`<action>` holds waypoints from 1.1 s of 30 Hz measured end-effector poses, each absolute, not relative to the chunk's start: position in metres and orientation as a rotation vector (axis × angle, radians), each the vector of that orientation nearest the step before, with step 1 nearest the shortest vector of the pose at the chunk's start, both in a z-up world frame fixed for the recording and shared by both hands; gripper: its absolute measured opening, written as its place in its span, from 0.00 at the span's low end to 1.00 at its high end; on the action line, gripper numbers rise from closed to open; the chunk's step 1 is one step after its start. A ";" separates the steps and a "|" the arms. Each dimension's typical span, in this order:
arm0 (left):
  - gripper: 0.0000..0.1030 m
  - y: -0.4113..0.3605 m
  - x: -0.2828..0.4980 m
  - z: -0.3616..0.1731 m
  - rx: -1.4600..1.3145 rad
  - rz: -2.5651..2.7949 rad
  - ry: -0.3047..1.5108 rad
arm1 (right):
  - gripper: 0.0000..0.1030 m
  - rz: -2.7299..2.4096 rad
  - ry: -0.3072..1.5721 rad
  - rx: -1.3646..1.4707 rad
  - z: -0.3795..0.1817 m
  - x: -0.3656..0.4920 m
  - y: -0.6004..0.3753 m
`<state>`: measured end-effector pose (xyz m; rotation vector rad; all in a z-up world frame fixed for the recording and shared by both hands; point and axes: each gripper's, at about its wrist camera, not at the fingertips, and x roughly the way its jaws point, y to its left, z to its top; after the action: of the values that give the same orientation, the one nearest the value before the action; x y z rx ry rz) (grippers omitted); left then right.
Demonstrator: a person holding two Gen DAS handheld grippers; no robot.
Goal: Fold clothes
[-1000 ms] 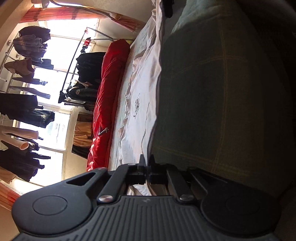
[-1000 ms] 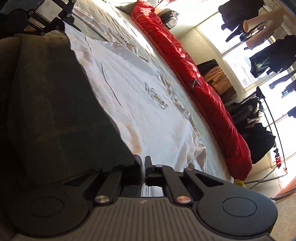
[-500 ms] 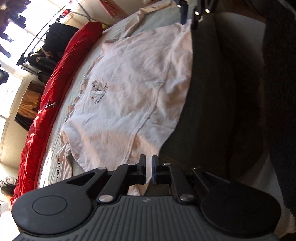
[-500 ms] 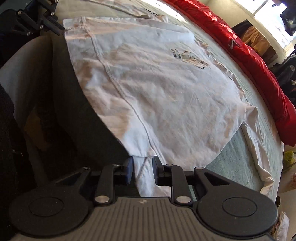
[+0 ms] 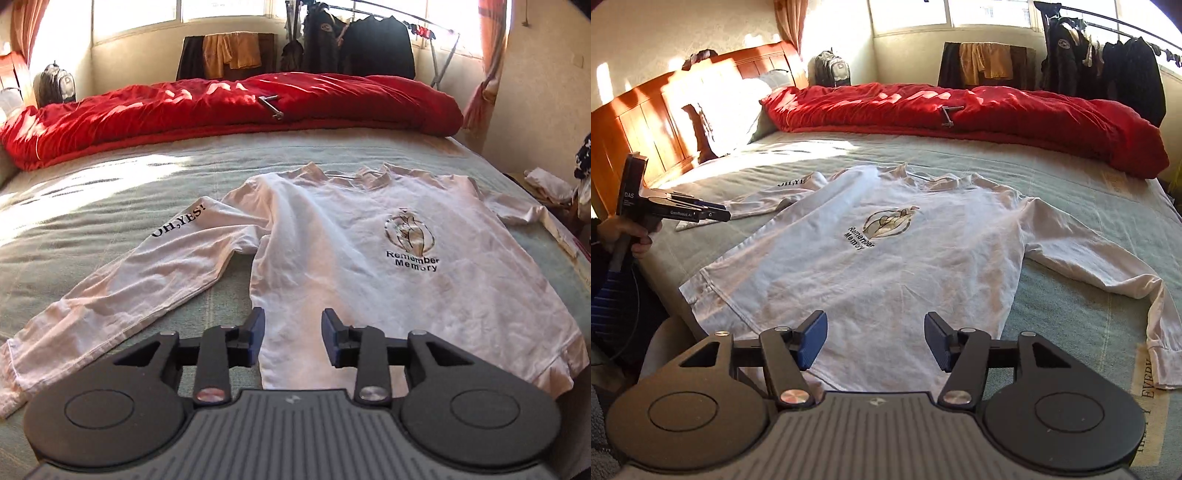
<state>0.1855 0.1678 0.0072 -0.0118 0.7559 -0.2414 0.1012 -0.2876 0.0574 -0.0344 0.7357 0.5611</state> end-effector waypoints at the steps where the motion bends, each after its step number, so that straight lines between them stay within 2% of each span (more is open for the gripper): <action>1: 0.39 0.173 0.197 0.000 -0.066 -0.237 0.768 | 0.61 0.555 0.733 -0.013 0.056 0.105 -0.289; 8: 0.39 0.217 0.273 -0.060 -0.524 -0.214 0.826 | 0.61 0.508 0.763 0.168 0.023 0.146 -0.289; 13: 0.40 0.228 0.307 -0.087 -0.634 -0.205 0.821 | 0.64 0.468 0.761 0.237 0.007 0.169 -0.290; 16: 0.47 0.232 0.320 -0.092 -0.705 -0.225 0.805 | 0.64 0.456 0.769 0.271 -0.002 0.183 -0.289; 20: 0.48 0.238 0.333 -0.098 -0.795 -0.231 0.773 | 0.64 0.452 0.788 0.296 -0.012 0.197 -0.284; 21: 0.43 0.240 0.334 -0.098 -0.814 -0.216 0.757 | 0.64 0.448 0.792 0.297 -0.014 0.199 -0.283; 23: 0.20 0.237 0.333 -0.094 -0.732 -0.147 0.743 | 0.64 0.441 0.797 0.288 -0.016 0.202 -0.279; 24: 0.05 0.235 0.333 -0.090 -0.667 -0.102 0.741 | 0.64 0.437 0.799 0.282 -0.017 0.203 -0.278; 28: 0.05 0.246 0.325 -0.076 -0.611 -0.006 0.641 | 0.64 0.423 0.805 0.267 -0.019 0.205 -0.277; 33: 0.08 0.250 0.326 -0.074 -0.610 -0.031 0.669 | 0.65 0.398 0.814 0.255 -0.023 0.205 -0.278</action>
<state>0.3264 0.2496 -0.0740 -0.6097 0.6687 -0.0311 0.2049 -0.2784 -0.0231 0.2549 0.8140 0.3980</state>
